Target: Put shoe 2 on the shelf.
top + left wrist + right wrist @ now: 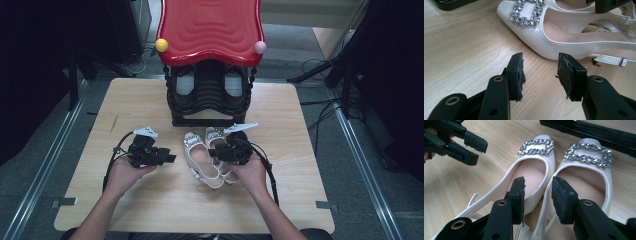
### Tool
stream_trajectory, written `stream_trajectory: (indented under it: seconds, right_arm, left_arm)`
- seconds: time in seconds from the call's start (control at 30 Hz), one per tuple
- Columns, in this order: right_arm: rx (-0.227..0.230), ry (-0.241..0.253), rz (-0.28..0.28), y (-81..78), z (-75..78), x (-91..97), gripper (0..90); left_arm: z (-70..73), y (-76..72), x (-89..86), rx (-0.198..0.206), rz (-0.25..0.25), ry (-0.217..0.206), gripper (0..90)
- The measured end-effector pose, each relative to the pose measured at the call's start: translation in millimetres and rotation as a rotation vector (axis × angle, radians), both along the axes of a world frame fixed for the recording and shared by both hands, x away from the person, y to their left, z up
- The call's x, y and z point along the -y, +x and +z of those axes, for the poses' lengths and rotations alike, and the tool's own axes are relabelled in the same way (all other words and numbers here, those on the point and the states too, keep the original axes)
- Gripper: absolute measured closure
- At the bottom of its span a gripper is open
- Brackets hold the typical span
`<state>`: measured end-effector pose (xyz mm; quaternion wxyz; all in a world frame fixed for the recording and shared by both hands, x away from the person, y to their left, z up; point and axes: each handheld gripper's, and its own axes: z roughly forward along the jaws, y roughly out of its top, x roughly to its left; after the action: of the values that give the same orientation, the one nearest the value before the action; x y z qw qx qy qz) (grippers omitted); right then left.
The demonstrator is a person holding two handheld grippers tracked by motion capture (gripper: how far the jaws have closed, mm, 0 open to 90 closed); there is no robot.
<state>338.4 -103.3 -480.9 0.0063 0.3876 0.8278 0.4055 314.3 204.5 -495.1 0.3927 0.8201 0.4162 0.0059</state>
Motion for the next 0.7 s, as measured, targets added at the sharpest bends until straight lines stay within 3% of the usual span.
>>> stream_trajectory:
  seconds: [0.47, 0.7]
  right_arm:
    - [-0.008, -0.026, -0.005, -1.6, 1.1, -10.3, 60.4]
    - [-0.066, -0.154, 0.000, 7.7, 1.9, -20.9, 60.2]
  left_arm:
    - [-0.6, 1.0, -1.4, 0.005, 0.000, 0.017, 53.9]
    - [-0.8, 0.6, -0.8, 0.002, -0.001, 0.017, 53.9]
